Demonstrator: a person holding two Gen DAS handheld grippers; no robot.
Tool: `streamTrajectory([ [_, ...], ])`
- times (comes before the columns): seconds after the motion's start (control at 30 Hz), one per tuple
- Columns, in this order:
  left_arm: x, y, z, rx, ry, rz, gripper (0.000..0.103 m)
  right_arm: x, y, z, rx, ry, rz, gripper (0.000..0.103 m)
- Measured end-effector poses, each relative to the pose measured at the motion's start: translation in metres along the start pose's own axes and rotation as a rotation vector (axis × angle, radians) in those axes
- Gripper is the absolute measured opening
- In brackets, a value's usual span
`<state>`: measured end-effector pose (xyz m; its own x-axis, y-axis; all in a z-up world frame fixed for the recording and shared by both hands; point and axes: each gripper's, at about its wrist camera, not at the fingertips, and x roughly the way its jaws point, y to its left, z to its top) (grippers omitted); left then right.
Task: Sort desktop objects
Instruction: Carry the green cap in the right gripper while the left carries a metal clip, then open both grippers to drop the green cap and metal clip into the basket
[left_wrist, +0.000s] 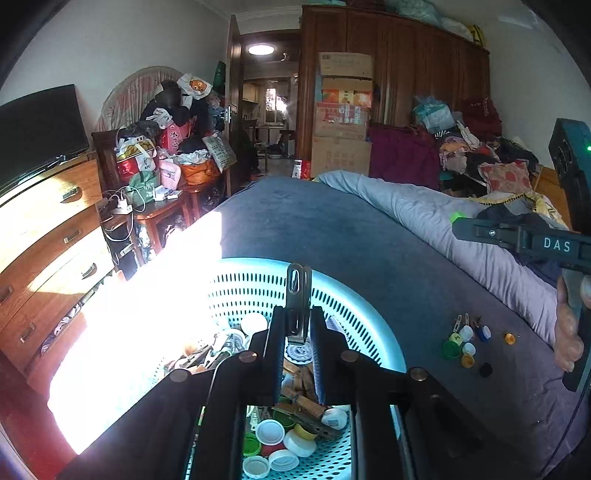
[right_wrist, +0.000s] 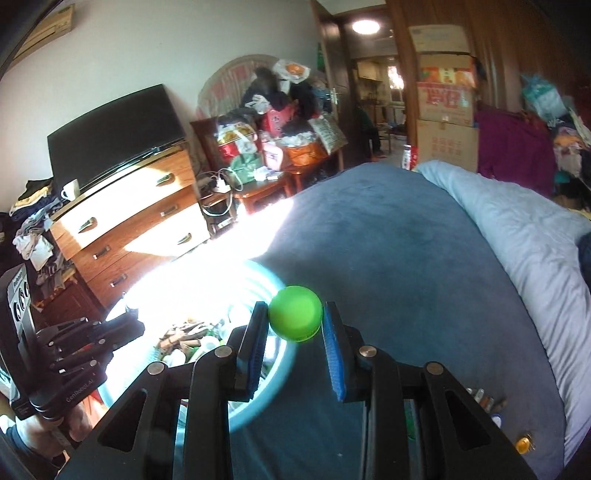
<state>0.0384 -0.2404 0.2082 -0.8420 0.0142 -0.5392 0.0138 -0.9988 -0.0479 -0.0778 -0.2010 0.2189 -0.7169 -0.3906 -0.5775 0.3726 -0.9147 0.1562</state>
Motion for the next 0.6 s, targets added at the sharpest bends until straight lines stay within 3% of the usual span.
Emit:
streamTrajectory([
  [0.27,0.009,0.023,-0.001,-0.034,0.040,0.029,0.013,0.045,0.034,0.014,-0.017,0.074,0.057,0.028],
  [0.6,0.036,0.033,-0.009,-0.066,0.160,0.049,0.013,0.075,0.057,0.015,-0.041,0.204,0.128,0.028],
])
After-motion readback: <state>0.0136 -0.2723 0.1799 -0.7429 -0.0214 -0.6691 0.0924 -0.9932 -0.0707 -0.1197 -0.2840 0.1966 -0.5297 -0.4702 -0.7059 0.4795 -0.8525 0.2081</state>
